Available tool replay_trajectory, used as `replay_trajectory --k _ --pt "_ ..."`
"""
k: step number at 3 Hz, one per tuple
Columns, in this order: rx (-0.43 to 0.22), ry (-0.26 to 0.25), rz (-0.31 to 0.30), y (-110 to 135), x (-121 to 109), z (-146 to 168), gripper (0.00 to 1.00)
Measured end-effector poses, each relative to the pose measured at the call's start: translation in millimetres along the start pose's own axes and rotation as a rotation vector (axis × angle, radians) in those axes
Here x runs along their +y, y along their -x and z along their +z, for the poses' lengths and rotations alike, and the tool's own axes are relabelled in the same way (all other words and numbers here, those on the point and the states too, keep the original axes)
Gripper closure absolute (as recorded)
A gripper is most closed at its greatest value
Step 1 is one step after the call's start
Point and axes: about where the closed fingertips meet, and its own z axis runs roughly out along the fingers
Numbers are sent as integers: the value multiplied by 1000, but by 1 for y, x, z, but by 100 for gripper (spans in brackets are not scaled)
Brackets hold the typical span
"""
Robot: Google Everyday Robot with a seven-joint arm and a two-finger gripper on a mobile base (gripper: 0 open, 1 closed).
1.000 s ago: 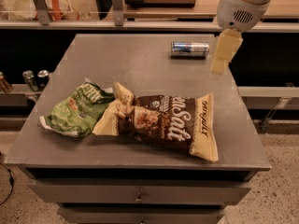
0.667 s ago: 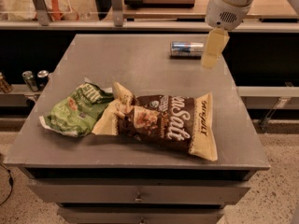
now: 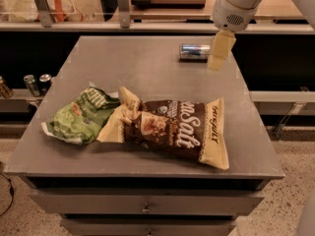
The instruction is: Place redbull can upright
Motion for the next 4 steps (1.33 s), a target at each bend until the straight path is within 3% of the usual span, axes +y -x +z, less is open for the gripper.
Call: replay_trajectory --k 3,4 --pt "-35 -67 -173 29 -41 34 0" --pt "-5 -104 -198 35 -53 45 0"
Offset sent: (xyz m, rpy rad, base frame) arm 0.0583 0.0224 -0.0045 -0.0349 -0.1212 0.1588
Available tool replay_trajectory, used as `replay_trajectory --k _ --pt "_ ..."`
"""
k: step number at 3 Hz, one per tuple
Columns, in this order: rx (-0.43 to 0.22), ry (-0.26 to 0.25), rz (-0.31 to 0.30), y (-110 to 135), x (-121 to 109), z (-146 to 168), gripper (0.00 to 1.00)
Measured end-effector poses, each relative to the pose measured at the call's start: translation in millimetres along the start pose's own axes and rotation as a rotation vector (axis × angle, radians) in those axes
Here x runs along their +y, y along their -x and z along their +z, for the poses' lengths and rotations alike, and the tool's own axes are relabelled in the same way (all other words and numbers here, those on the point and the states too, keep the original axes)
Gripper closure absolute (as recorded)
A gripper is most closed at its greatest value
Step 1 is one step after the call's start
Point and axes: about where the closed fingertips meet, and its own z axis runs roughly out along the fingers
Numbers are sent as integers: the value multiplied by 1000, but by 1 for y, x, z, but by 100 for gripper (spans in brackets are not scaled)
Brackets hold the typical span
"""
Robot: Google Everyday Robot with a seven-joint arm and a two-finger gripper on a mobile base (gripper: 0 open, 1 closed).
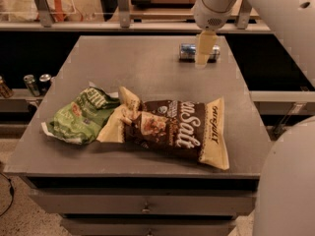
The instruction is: Place redbull can upright
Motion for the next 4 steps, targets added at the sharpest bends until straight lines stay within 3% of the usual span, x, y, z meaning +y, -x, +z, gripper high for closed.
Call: replay_trajectory --k 2,4 --pt "107 -77 14 -3 -19 31 0" --pt "141 -92 7 -6 -28 46 0"
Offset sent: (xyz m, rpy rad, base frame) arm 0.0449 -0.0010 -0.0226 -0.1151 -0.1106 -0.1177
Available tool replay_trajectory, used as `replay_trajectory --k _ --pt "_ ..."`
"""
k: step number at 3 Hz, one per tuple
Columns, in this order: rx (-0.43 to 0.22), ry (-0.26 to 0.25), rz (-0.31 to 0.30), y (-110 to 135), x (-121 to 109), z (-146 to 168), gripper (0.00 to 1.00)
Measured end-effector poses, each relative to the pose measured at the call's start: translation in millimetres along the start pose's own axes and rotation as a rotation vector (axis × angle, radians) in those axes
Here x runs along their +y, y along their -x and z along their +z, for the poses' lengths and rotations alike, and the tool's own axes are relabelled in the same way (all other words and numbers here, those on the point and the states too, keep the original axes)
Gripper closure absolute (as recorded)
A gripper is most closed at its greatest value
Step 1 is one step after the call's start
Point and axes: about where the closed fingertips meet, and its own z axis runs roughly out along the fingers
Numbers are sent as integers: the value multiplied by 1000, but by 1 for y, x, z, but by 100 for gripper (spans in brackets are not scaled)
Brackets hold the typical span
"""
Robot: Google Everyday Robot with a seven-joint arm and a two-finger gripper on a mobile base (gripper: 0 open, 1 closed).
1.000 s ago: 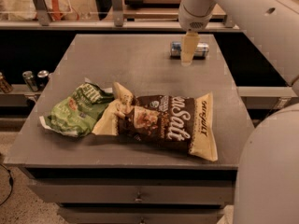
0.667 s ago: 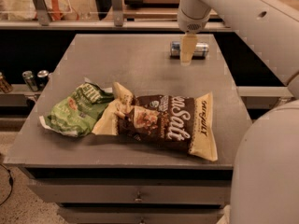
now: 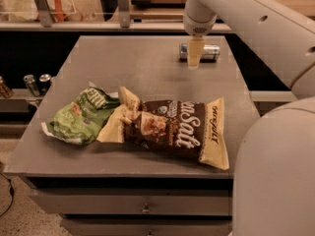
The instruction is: Place redbull can upright
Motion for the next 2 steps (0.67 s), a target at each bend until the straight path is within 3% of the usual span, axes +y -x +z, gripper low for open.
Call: replay_trajectory --k 2 --pt "-17 11 -44 5 0 12 0"
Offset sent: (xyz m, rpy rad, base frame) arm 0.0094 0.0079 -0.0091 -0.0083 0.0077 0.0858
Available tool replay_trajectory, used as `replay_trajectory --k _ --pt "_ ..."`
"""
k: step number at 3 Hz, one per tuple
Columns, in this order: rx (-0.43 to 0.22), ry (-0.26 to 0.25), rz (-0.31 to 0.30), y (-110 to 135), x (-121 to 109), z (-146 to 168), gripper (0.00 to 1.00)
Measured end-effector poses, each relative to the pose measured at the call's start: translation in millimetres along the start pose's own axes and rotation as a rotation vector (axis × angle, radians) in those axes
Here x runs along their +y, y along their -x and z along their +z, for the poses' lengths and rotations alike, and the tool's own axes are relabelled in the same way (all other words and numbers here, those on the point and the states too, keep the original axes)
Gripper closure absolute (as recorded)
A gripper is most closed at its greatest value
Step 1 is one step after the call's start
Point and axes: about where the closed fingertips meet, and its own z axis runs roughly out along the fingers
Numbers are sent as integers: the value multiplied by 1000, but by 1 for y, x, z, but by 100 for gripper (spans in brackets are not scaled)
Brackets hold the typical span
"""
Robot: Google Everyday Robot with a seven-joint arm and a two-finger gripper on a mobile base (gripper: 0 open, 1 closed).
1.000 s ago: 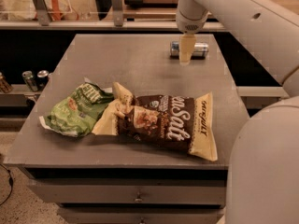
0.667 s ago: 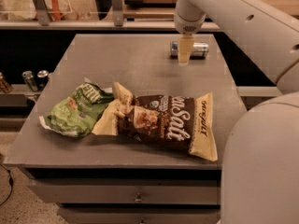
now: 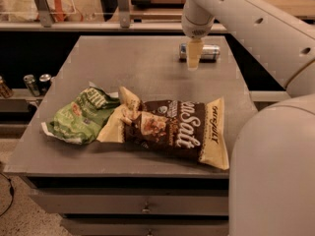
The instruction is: Place redbull can upright
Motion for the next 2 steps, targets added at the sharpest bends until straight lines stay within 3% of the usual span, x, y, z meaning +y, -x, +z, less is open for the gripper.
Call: replay_trajectory --k 2 --pt "-3 20 -33 3 0 12 0"
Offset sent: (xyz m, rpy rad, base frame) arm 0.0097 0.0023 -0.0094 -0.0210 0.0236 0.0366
